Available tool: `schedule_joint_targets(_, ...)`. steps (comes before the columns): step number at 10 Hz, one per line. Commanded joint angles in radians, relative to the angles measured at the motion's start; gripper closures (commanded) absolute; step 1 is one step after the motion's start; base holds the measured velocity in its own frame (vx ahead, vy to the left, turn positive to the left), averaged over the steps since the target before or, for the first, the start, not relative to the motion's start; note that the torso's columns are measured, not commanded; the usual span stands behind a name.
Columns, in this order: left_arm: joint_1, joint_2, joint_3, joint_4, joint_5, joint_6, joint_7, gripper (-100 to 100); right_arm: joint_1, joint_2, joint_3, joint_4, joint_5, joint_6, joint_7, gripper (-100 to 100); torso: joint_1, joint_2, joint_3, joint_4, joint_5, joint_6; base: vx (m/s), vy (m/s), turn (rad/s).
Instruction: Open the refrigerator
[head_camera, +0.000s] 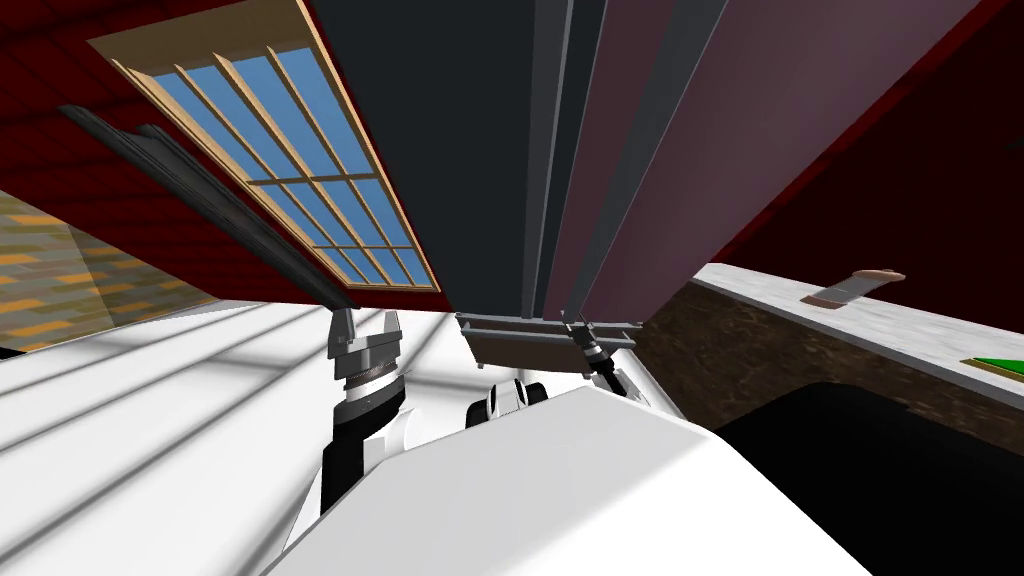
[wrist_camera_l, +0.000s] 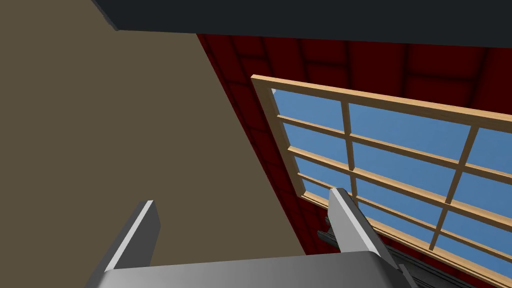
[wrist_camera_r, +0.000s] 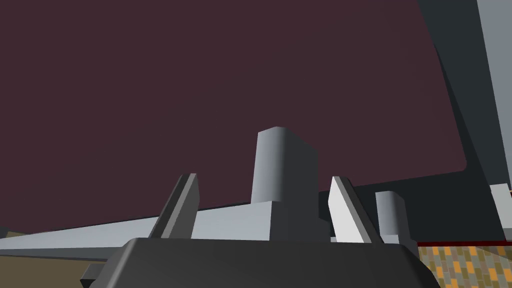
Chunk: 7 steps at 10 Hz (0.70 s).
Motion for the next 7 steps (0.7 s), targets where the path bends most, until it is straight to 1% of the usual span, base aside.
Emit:
schedule_joint_targets(1,0.000,0.000,0.000,0.000,0.000,0.000,0.000,0,0.040,0.014,0.036,-0.056,0.002,-0.004,0.016,100,0.001,0.002,0.002,-0.001,-0.001,0.001,0.082,-0.058,-0.103)
schedule_joint_targets(2,0.000,0.000,0.000,0.000,0.000,0.000,0.000,0,0.077,0.028,0.074,-0.086,0.008,-0.014,0.033,100,0.002,0.004,0.003,0.000,0.000,0.000,0.107,-0.077,-0.145)
schedule_joint_targets(3,0.000,0.000,0.000,0.000,0.000,0.000,0.000,0,0.111,0.041,0.111,-0.114,0.014,-0.023,0.049,100,0.001,0.003,0.003,-0.001,-0.001,0.001,0.142,-0.102,-0.294)
schedule_joint_targets(4,0.000,0.000,0.000,0.000,0.000,0.000,0.000,0,0.115,0.041,0.113,-0.117,0.014,-0.023,0.049,100,0.002,0.002,0.002,-0.003,-0.003,-0.001,0.090,-0.072,-0.099)
schedule_joint_targets(5,0.000,0.000,0.000,0.000,0.000,0.000,0.000,0,0.152,0.055,0.152,-0.147,0.020,-0.033,0.065,100,0.003,0.004,0.003,-0.002,-0.002,-0.001,0.070,-0.077,-0.164)
schedule_joint_targets(7,0.000,0.000,0.000,0.000,0.000,0.000,0.000,0,0.218,0.082,0.222,-0.207,0.032,-0.053,0.097,100,0.002,0.005,0.004,-0.002,-0.002,0.000,0.114,-0.097,-0.273)
